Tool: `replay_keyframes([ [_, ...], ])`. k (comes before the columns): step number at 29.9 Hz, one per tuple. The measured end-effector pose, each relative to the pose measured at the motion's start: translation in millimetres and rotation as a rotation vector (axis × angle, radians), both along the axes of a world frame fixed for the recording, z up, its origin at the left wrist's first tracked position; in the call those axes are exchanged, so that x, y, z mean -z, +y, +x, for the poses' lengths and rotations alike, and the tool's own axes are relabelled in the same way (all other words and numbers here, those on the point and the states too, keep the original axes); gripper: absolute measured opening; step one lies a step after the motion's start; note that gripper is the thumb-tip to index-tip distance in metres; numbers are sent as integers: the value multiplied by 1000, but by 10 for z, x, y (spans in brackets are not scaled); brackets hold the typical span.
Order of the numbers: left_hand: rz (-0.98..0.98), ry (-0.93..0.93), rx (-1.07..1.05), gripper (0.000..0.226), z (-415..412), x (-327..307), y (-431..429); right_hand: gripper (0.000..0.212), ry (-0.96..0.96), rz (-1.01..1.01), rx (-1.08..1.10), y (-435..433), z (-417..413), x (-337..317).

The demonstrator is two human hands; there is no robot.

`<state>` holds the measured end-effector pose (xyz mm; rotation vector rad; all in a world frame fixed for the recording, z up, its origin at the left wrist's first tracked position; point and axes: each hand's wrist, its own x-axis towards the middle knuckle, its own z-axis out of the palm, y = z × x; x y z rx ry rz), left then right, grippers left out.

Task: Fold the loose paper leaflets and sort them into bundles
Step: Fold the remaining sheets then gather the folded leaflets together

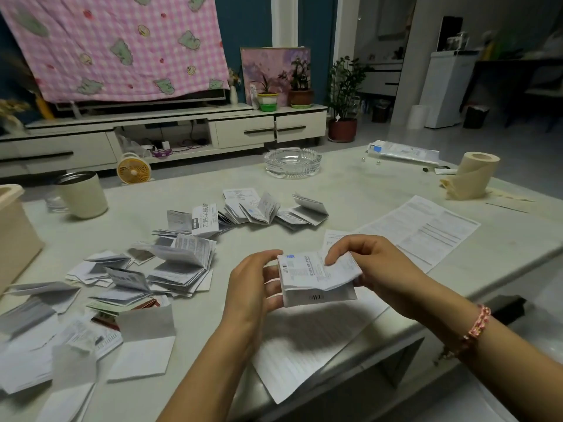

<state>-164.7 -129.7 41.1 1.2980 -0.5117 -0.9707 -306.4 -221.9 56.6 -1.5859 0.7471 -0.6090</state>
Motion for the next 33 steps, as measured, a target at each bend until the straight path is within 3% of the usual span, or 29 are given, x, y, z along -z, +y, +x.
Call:
replay_keyframes([
  [2,0,61,93,29,9,1,10,39,-13,-49,4,13,19,4],
  [4,33,-24,142,29,-7,21,15,38,-10,-111,7,36,31,-5],
  [8,68,-207,-12,9,-8,81,-6,37,41,-149,26,66,88,2],
  [12,32,-261,-154,11,-13,94,-13,22,-26,30,98,76,146,-31],
  [16,8,-264,-189,10,-13,81,-14,29,85,-71,55,170,200,20],
  [19,31,-191,-116,11,-24,74,-4,14,49,-277,200,145,253,112],
  [21,49,-128,-45,15,-32,70,6,18,39,-580,223,110,267,168],
  [24,25,21,10,24,-24,39,7,26,52,-1046,117,98,258,254],
  [27,-36,136,29,36,1,27,11,24,140,-1242,38,106,255,293],
  [30,-46,-27,24,31,-2,66,12,38,170,-1179,-67,97,238,304],
  [33,-50,-99,-20,26,-5,94,-4,39,67,-742,0,130,266,267],
])
